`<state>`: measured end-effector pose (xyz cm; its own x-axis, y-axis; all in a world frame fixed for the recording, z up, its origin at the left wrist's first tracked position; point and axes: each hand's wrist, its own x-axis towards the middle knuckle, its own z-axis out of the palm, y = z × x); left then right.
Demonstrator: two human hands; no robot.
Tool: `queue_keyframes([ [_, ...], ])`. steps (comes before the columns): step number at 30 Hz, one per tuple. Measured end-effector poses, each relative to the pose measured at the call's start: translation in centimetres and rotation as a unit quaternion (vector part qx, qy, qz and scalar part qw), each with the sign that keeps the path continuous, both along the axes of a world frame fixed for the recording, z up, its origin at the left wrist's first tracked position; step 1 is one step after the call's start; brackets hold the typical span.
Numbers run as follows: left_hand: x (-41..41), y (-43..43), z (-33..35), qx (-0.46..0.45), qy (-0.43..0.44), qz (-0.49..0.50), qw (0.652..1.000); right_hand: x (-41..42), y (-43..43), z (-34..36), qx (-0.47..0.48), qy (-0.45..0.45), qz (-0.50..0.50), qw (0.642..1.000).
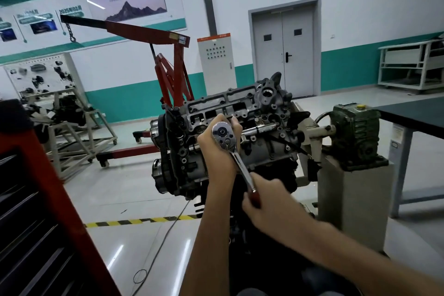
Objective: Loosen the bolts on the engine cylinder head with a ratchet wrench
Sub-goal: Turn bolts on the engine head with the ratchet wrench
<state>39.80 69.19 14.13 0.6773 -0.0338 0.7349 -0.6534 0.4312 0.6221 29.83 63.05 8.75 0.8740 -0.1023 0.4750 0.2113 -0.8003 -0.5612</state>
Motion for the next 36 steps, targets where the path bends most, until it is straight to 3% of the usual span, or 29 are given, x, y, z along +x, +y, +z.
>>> queue_keyframes([
  [3,1.1,0.4,-0.3,0.056,-0.049,0.079,0.994,0.1,-4.3,3.4,-0.21,0.017,-0.052,0.976],
  [6,1.3,0.9,-0.3,0.09,-0.083,0.106,0.987,0.5,-7.9,8.5,-0.331,-0.057,-0.118,0.934],
  [8,1.2,0.9,0.0,0.108,-0.089,0.099,0.985,0.7,-8.9,10.7,-0.342,-0.119,-0.155,0.919],
  [12,1.0,1.0,-0.6,0.049,-0.066,0.128,0.988,0.5,-7.2,8.4,-0.323,-0.074,-0.157,0.931],
  [17,0.3,0.3,-0.5,-0.052,-0.05,0.121,0.99,0.1,-0.2,1.0,-0.164,-0.056,-0.105,0.979],
  [20,0.7,0.5,-0.2,-0.071,-0.015,0.018,0.997,0.2,1.5,-0.4,-0.088,-0.038,-0.064,0.993],
  [23,1.7,1.8,-0.4,0.006,-0.058,0.09,0.994,0.0,-1.2,2.1,-0.198,-0.033,-0.058,0.978],
  [26,2.3,3.1,-0.7,0.048,-0.067,0.117,0.99,0.4,-4.6,7.0,-0.346,-0.056,-0.055,0.935],
  [28,2.0,3.4,-0.3,0.073,-0.091,0.115,0.986,1.0,-6.1,10.4,-0.397,-0.099,-0.091,0.908],
  [30,1.7,3.3,0.2,0.096,-0.119,0.101,0.983,1.5,-6.8,12.4,-0.398,-0.141,-0.135,0.897],
  [36,0.9,2.0,-0.6,0.047,-0.062,0.15,0.986,-0.1,-4.2,6.7,-0.318,-0.073,-0.195,0.925],
])
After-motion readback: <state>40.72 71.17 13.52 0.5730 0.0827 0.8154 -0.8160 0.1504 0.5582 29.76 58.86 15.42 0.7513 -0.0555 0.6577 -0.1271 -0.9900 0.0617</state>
